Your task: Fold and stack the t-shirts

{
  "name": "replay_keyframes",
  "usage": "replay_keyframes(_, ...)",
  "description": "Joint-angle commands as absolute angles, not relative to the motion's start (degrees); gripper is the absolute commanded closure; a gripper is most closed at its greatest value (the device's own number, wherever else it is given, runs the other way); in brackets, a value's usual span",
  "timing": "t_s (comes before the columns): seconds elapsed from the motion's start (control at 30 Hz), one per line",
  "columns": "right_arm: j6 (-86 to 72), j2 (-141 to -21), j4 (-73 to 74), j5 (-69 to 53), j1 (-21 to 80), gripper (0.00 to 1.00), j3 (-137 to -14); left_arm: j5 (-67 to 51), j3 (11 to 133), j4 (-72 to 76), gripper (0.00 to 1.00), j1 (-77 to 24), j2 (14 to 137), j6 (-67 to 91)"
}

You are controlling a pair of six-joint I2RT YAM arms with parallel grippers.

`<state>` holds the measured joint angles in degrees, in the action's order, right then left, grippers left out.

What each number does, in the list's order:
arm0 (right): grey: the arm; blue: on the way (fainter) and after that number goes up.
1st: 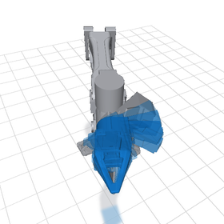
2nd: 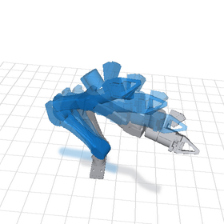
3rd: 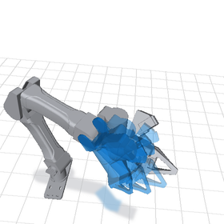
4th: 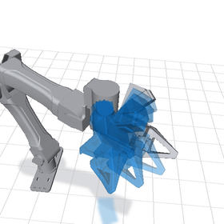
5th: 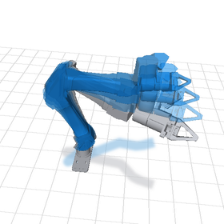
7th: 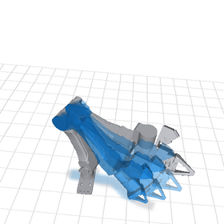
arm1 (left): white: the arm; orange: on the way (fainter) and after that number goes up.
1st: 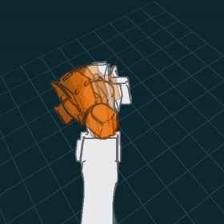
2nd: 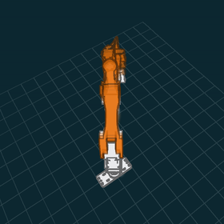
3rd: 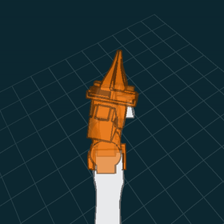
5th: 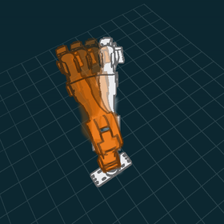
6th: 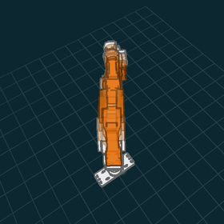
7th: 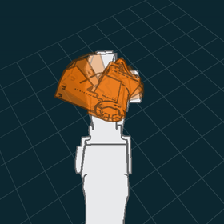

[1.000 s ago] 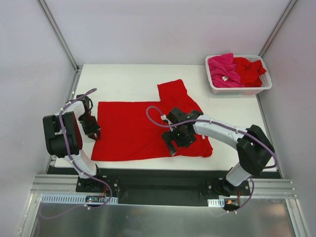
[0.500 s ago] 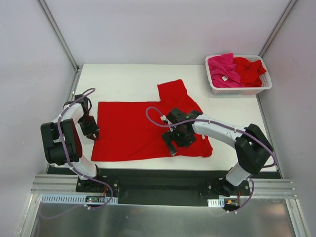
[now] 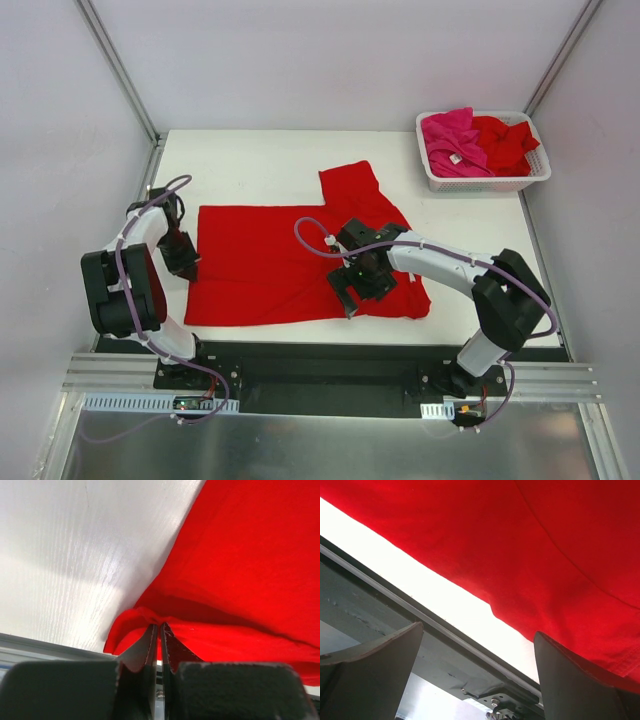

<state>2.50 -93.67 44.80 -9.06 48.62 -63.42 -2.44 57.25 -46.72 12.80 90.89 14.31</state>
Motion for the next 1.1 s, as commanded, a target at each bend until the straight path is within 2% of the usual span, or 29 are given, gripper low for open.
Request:
replay_keyframes(0.0,3.3,-94.0,46.0,-9.6,48.4,0.04,-65.0,-1.3,62.0,-49.9,0.99,12.3,88.0,15.5)
replay_keyframes(0.4,3.0,-95.2,46.0,-9.1,48.3,0.04,-65.5,-0.3,67.8,-53.1,0.99,12.0,87.8,15.4)
replay_keyframes(0.67,2.9,-96.3,43.1,-2.0,48.2,0.04,-66.4,-0.3,67.9,-53.3,0.99,12.0,89.2,15.3)
replay_keyframes(1.07,2.0,-102.8,44.3,-1.1,43.2,0.04,-70.4,-0.3,73.5,-54.8,0.99,12.0,89.7,15.2)
